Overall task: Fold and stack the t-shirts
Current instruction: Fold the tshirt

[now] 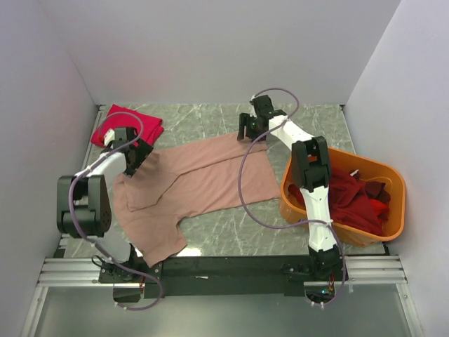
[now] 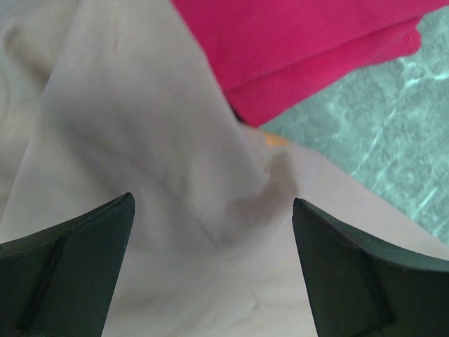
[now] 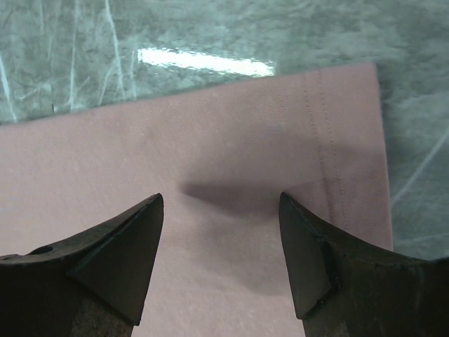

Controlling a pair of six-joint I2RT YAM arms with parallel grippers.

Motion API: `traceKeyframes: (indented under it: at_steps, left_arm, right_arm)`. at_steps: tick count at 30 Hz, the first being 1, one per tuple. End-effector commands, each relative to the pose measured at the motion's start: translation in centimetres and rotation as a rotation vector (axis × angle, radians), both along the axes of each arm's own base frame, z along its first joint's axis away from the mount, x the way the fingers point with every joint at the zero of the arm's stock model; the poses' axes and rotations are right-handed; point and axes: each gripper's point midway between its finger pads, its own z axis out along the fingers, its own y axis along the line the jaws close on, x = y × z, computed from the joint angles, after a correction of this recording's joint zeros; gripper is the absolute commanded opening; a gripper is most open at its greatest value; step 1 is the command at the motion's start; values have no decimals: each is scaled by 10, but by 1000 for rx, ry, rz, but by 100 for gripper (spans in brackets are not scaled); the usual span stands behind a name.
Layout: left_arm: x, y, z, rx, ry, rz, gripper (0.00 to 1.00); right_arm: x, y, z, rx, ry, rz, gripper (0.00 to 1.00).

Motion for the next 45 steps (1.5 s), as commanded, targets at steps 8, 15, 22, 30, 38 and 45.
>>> traceKeyframes:
  at_steps: [8,15,22,30,38,45]
  left_arm:
    - [74,5,-14,60,-7,-55,99]
    - [112,-2,-33,42,7,-107,99]
    - [152,-11,-37,13,-33,-156,99]
    - [171,7,-23,111,-10,-128,99]
    - [174,-9,43,115,-123,-217,99]
    - [146,-19,149,186,-228,-195,99]
  right_arm:
    - [-10,-47,-22,-41,92,-126,74]
    - [5,-57,-21,-27,84,-154,74]
    - [34,-65,-11,-1,41,-203,74]
    - [52,-67,7,23,-22,-194,74]
    - [57,-58,61,52,-127,-119,74]
    - [31,-45,119,-6,-226,-45,75]
